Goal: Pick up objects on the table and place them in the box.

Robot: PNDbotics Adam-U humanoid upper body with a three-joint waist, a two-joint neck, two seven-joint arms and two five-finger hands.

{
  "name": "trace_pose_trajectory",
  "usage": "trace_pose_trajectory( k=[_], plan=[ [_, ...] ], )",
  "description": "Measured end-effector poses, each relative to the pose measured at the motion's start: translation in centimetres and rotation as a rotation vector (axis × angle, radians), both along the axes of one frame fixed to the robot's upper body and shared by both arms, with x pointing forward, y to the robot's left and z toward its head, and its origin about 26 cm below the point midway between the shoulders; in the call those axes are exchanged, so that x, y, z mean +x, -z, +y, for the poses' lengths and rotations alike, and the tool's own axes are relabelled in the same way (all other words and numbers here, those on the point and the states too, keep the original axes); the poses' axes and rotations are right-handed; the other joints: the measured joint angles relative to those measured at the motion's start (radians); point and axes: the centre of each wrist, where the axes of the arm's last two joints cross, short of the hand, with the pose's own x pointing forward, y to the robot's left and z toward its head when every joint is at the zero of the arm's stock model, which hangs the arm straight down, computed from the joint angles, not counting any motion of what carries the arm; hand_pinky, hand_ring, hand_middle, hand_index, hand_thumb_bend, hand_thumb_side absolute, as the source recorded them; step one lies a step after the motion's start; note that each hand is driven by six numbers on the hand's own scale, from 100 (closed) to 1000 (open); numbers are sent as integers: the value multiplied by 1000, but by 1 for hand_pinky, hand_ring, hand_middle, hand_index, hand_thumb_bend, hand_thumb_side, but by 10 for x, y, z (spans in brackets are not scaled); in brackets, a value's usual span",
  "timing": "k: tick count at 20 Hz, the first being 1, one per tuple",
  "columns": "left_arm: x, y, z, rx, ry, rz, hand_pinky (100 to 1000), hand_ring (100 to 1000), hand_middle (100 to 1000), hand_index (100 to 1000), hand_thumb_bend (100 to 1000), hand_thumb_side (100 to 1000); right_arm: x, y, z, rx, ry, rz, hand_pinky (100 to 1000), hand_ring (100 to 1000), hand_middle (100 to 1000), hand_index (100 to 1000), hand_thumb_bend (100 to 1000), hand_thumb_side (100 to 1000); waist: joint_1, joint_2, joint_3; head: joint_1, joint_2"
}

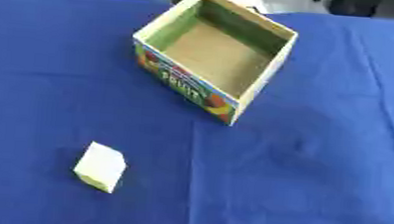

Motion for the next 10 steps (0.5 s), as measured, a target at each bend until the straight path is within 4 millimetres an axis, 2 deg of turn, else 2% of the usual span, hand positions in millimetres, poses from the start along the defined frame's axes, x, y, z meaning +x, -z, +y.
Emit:
trace_pose_trajectory(
  k=[7,10],
  plan=[
    [0,2,-1,-8,1,2,692,729,843,724,126,871,0,0,0,0,0,2,687,712,607,828,100,1000,0,0,-1,-4,-5],
    [0,1,-1,-7,0,3,695,736,842,741,208,873,0,0,0,0,-1,5,687,713,607,828,100,1000,1,0,-2,-5,-7]
  ],
)
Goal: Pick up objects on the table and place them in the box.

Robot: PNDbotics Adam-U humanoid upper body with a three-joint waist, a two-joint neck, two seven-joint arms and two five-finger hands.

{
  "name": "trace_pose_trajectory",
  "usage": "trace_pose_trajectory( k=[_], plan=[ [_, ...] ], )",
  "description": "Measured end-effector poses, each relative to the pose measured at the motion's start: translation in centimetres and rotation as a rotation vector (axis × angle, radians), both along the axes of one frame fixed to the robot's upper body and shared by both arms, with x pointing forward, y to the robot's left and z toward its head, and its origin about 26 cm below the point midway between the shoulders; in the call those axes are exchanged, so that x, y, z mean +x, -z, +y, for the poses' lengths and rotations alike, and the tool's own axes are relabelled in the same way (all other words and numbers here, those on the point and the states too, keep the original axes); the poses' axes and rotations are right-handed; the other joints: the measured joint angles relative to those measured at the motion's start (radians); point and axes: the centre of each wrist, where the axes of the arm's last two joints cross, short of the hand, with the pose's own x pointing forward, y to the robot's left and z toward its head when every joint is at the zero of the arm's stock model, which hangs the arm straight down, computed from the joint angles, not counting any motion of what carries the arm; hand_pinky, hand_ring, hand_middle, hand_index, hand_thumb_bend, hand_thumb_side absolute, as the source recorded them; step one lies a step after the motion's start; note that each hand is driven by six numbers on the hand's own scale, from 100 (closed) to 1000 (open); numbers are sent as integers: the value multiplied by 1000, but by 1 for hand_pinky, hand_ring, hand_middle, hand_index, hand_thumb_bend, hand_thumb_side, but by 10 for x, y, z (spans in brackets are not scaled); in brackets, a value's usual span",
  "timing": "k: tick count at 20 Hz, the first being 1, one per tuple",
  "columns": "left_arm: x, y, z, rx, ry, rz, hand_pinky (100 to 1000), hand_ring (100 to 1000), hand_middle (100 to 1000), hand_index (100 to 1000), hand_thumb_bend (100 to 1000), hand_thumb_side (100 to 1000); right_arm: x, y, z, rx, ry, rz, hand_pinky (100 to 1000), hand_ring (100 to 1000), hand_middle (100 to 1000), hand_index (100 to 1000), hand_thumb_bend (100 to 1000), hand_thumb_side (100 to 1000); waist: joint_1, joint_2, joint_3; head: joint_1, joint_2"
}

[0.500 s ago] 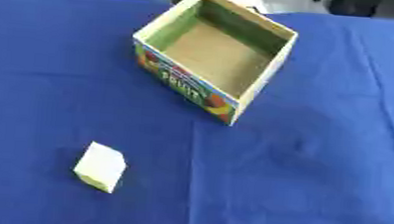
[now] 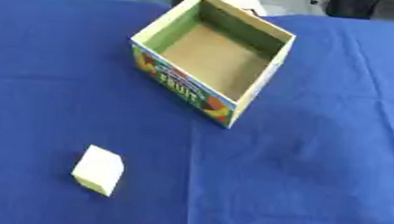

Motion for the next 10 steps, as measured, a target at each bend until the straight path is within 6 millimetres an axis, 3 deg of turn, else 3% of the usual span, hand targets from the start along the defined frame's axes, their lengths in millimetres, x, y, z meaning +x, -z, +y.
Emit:
trace_pose_trajectory(
  k=[3,7,10],
  plan=[
    [2,-7,-4,42,4,-5,713,759,850,781,317,898,0,1,0,0,0,4,687,713,607,828,100,1000,2,-2,-1,-1,0],
    [8,-28,-15,238,-7,17,742,785,880,819,365,933,-1,2,1,-1,-4,16,687,713,607,828,100,1000,3,-8,-2,-2,0],
    [11,-37,-28,386,-6,94,772,810,921,843,470,924,-1,3,1,-2,-5,20,688,713,606,828,100,1000,3,-9,-4,-2,1]
  ],
)
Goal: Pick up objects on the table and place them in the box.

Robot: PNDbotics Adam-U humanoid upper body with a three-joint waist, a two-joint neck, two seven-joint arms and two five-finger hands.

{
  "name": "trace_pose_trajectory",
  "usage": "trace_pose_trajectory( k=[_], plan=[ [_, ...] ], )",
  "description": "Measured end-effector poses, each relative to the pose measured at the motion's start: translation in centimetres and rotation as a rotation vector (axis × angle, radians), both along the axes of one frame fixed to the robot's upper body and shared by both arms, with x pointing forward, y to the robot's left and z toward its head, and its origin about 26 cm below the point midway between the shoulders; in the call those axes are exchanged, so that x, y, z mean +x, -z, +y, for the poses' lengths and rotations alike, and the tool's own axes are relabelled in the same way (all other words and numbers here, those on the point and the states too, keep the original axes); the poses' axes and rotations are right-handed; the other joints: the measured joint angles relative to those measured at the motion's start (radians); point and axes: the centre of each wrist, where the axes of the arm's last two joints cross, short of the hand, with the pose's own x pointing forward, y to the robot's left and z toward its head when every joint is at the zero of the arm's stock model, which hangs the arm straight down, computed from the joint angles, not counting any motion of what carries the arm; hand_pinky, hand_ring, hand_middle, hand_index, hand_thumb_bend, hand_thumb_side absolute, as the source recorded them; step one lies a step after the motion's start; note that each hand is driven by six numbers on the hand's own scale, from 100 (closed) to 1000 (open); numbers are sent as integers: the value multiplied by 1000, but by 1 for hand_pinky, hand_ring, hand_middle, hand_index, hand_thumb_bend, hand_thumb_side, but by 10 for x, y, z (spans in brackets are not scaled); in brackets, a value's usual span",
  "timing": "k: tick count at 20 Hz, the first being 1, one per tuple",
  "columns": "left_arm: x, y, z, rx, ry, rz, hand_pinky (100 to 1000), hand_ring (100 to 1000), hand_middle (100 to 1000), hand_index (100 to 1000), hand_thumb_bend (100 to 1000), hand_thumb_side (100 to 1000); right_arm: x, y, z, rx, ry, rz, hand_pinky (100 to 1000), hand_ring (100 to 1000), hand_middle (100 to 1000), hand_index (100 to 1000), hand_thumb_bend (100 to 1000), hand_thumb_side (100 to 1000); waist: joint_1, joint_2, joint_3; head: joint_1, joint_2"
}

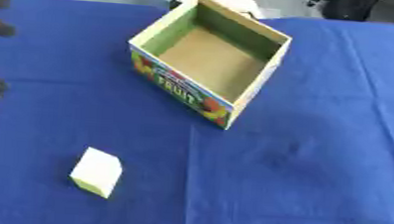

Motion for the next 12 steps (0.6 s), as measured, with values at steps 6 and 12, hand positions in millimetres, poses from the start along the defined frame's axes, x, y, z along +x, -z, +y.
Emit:
trace_pose_trajectory(
  k=[6,12],
  plan=[
    [4,-11,-27,192,30,161,793,825,935,844,681,745,-1,2,1,-3,-8,16,688,712,605,828,100,1000,0,-6,-2,2,3],
    [6,-17,-47,286,53,287,806,844,953,836,789,689,0,3,2,-6,-16,26,688,710,602,828,100,1000,1,-12,0,8,3]
  ],
)
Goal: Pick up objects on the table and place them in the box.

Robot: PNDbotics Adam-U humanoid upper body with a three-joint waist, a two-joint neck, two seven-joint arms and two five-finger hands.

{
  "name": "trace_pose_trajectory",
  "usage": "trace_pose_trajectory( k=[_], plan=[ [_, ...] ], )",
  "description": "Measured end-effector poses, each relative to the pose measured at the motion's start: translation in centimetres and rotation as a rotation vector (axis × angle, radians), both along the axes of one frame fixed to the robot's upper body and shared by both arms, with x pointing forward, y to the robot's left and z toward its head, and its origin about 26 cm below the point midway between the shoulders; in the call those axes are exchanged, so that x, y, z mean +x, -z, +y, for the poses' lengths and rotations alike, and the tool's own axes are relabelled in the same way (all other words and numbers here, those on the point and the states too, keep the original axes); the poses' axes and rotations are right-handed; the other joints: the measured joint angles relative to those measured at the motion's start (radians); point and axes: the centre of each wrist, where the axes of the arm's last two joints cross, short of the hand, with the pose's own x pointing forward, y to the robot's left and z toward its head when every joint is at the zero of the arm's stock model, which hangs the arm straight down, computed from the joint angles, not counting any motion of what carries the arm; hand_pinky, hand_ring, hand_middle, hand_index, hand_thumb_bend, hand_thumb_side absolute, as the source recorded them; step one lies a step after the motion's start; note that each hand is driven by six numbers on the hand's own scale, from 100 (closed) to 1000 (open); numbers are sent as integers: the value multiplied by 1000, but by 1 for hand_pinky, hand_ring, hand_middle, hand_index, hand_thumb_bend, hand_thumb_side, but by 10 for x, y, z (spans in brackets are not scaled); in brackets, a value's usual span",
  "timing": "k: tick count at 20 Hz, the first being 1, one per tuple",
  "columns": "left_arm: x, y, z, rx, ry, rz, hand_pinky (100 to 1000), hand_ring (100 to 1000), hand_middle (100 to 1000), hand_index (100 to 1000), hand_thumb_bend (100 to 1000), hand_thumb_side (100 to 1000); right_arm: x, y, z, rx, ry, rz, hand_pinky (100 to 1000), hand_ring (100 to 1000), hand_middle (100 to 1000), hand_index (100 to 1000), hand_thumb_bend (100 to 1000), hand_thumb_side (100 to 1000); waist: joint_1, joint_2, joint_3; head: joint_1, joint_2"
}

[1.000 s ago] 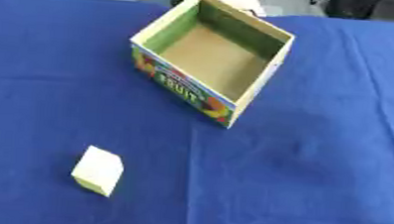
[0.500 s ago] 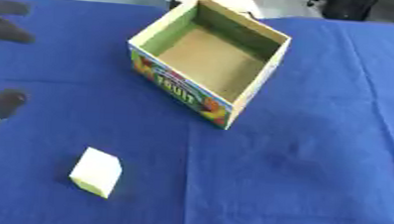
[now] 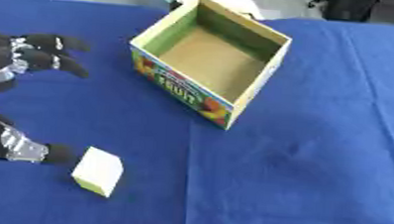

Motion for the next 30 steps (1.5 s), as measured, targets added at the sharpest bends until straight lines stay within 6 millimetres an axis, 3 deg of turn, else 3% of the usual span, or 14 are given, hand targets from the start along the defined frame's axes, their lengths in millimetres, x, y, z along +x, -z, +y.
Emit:
trace_pose_trajectory(
  k=[7,13,17,22,30],
  plan=[
    [0,8,-13,84,-20,110,802,855,966,853,814,635,0,0,0,-4,-5,6,687,707,599,828,100,1000,8,-3,-3,1,1],
    [0,14,-18,126,-32,185,811,861,973,884,890,648,0,0,0,-5,-6,12,686,702,593,825,100,1000,15,-6,-4,1,1],
    [-1,19,-21,160,-47,249,804,858,970,888,841,623,0,0,0,-5,-6,12,685,700,590,824,100,1000,18,-6,-5,1,1],
    [-2,27,-23,177,-79,320,785,846,967,874,697,528,0,0,0,-5,-6,13,685,699,588,823,100,1000,18,-6,-11,4,1],
    [-3,37,-27,137,-105,406,789,864,978,873,627,499,0,0,0,-5,-7,14,685,698,586,823,100,1000,17,0,-13,10,8]
  ],
)
